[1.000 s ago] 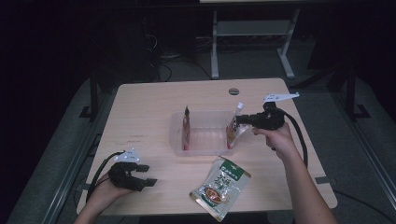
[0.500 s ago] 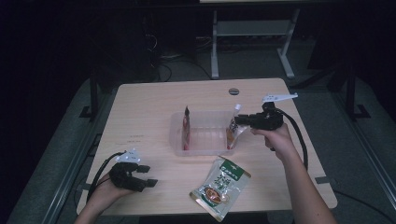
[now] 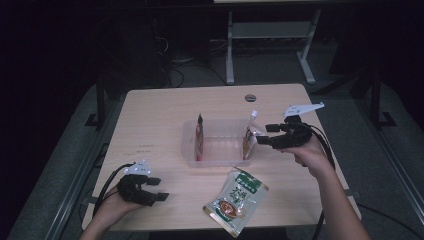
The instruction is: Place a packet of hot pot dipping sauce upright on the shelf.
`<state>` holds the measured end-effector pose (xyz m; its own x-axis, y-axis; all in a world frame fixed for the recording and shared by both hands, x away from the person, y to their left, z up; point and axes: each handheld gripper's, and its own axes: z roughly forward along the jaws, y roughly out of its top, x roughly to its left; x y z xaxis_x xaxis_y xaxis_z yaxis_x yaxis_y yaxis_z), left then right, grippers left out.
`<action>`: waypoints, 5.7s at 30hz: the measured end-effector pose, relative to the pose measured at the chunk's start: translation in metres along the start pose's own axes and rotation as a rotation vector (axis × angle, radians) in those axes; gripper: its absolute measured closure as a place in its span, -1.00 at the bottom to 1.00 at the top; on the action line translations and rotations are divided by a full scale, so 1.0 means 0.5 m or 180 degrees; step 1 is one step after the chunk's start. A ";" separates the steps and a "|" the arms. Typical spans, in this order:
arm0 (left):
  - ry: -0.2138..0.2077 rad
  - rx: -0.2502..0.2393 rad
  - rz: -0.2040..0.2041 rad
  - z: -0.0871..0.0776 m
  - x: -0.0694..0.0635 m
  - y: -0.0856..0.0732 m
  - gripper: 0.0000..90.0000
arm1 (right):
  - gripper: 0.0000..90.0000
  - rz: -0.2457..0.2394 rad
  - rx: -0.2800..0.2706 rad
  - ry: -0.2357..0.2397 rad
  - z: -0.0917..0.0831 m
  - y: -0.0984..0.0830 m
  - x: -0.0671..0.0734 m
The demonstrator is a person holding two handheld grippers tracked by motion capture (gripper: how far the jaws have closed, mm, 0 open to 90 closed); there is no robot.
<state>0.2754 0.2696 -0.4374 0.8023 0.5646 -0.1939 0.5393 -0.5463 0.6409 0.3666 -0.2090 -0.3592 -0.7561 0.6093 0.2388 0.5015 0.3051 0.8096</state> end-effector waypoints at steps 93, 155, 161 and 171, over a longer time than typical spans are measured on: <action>-0.0369 0.0184 0.0807 0.204 -0.140 0.187 0.74 | -0.16 -0.0130 0.0810 0.0139 -0.014 -0.231 0.070; -0.1065 0.0015 0.1001 0.249 -0.139 0.220 1.00 | -0.20 0.0221 0.0461 0.0035 -0.080 -0.259 0.084; -0.1039 -0.0130 0.1010 0.204 -0.126 0.212 1.00 | -0.21 0.0222 0.0278 0.0053 -0.081 -0.236 0.086; -0.0903 -0.0355 0.0993 0.133 -0.107 0.195 1.00 | -0.42 0.0177 0.0175 0.0342 -0.046 -0.172 0.087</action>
<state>0.3018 0.1449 -0.4139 0.9694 0.1821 -0.1646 0.2414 -0.5848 0.7744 0.2809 -0.2256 -0.4058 -0.7658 0.5453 0.3408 0.5639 0.3145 0.7637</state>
